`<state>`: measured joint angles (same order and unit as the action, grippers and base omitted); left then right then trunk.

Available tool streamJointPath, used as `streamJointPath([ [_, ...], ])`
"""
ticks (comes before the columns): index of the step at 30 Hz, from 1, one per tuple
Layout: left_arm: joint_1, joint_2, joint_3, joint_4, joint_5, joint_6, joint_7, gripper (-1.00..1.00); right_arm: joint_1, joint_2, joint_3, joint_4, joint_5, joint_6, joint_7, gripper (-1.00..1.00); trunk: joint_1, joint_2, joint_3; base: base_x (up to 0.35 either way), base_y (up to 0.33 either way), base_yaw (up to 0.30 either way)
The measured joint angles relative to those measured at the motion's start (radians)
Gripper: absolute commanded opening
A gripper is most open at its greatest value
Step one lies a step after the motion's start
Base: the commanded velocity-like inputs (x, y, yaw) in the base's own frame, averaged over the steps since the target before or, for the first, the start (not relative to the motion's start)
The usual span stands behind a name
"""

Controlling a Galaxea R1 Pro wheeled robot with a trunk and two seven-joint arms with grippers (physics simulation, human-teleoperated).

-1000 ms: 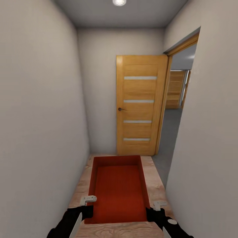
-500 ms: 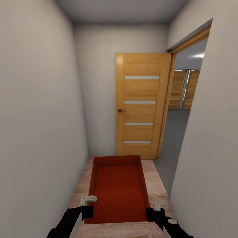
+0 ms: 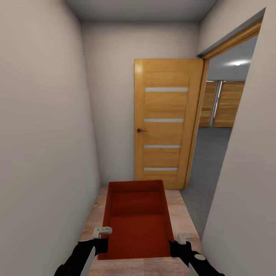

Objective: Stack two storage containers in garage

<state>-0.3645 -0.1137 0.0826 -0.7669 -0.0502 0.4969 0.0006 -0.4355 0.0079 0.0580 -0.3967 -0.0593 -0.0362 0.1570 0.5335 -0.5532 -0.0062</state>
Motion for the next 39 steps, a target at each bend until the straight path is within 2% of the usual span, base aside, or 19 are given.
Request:
streamJointPath([
  [31,0.000,0.000,-0.001,0.000,0.001,0.000,0.001,-1.00,0.000,0.000,0.000,0.000,0.000,0.000,0.000,-1.00,0.000,0.000,0.000,0.323,0.000,0.000],
  [39,0.000,0.000,-0.001,0.001,0.003,0.000,0.001,-1.00,0.000,0.000,0.001,0.000,0.000,0.000,0.000,-1.00,0.000,0.000,0.000,0.311,0.117,0.000],
])
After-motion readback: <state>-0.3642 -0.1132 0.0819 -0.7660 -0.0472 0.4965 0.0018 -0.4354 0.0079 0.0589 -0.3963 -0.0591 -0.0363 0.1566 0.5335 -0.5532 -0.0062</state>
